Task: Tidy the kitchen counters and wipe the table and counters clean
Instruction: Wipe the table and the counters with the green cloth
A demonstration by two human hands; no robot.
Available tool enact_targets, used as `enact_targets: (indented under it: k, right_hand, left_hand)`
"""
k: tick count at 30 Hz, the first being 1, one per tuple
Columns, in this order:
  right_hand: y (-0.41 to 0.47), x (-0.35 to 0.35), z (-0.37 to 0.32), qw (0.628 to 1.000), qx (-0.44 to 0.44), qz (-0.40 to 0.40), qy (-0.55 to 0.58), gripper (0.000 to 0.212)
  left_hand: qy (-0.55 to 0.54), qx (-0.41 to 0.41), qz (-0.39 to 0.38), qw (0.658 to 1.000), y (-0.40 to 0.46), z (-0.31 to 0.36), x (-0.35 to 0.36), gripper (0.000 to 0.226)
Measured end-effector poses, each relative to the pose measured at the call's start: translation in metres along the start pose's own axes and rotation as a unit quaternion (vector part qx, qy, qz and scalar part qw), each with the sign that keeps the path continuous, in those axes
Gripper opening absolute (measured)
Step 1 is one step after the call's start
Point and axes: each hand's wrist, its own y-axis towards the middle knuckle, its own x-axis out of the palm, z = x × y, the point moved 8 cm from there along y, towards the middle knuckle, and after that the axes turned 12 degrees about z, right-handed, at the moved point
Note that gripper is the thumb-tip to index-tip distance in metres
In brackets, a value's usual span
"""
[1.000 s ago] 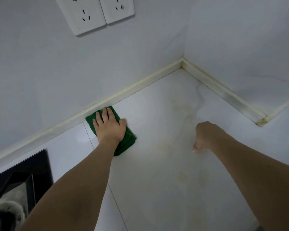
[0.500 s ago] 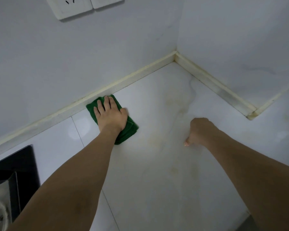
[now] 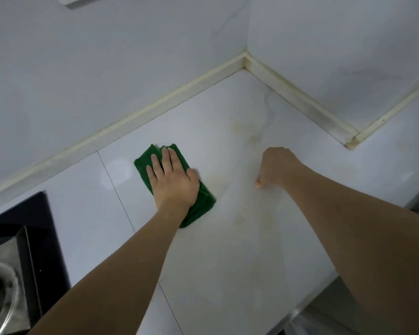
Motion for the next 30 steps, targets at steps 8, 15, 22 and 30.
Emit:
enact_targets:
  k: [8, 15, 22, 30]
  right_hand:
    - [0.004, 0.007, -0.001, 0.999, 0.02, -0.014, -0.027, 0.081]
    - [-0.042, -0.026, 0.059, 0.984, 0.042, 0.135, 0.106, 0.102]
    - [-0.112, 0.021, 0.144, 0.991, 0.126, -0.032, -0.019, 0.131]
    - [-0.088, 0.039, 0.142, 0.987, 0.11, -0.094, -0.071, 0.122]
  left_hand:
    - [0.01, 0.001, -0.006, 1.0, -0.051, 0.016, 0.0, 0.07]
    - [-0.002, 0.0, -0.01, 1.0, -0.052, 0.015, -0.006, 0.07]
    - [-0.007, -0.004, -0.011, 1.0, -0.055, 0.016, -0.01, 0.071]
    - [0.007, 0.001, -0.008, 1.0, -0.06, 0.02, -0.005, 0.069]
